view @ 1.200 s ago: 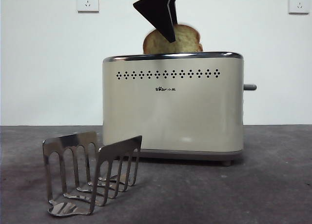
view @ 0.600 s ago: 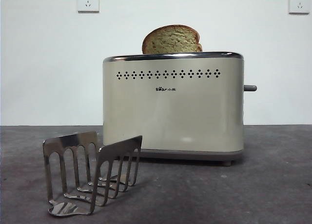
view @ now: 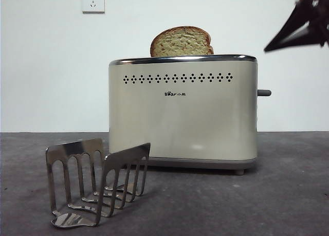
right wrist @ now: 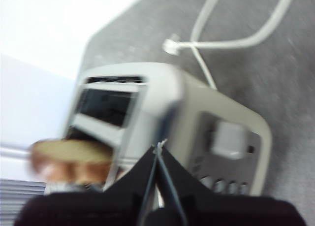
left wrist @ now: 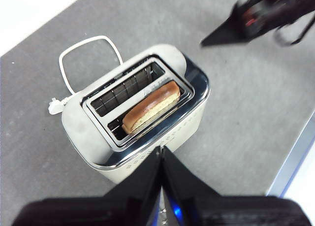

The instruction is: Pick up a slice of bread from the rack,put the bread on the toaster,press the button

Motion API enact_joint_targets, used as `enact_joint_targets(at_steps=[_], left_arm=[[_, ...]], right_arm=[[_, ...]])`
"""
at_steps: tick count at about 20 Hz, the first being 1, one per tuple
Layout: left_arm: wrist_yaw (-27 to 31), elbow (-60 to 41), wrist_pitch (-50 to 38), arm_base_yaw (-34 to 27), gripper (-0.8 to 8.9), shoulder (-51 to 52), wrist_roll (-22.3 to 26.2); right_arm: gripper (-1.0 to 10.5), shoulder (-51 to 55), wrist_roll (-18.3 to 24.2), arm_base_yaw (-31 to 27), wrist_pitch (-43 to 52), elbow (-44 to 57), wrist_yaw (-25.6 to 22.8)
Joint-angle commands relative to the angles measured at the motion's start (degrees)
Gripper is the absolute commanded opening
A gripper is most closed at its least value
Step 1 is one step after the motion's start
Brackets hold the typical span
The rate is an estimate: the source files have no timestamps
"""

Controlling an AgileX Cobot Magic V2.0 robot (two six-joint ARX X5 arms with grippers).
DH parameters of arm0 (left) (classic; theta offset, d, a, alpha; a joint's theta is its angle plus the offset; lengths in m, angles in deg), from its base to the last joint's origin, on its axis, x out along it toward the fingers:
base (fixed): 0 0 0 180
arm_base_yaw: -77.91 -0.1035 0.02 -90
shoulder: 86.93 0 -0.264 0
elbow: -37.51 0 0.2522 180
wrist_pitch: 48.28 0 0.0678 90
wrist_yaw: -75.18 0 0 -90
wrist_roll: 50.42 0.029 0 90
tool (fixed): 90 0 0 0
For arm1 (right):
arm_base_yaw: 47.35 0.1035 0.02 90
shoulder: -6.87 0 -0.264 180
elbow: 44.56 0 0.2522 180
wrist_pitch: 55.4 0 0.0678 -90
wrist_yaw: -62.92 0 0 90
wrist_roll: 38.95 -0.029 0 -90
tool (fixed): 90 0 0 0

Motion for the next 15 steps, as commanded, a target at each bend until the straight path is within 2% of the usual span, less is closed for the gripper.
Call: enact_joint_targets(at_steps=[1, 5, 8, 15], left_arm=[[-1.5, -0.2, -0.1, 0.1, -0.08, 1.0, -2.4], [-4.3, -0.4, -0.1, 0.2, -0.08, 2.3, -3.0], [-4.2, -2.0, -0.1, 0.2, -0.08, 3.8, -3.0], [-4.0, -17.0, -0.1, 0.2, -0.08, 10.9, -4.3]], right_arm=[[-0.1, -2.9, -1.0, 0.0, 0.6, -1.2, 0.3], [-0.1, -6.0, -0.8, 0.0, 1.3, -1.9, 0.1], [-0.1, -7.3, -0.7, -0.1, 2.0, -1.9, 0.0], [-0.1, -12.3, 0.2, 0.0, 1.5, -1.9, -0.1]])
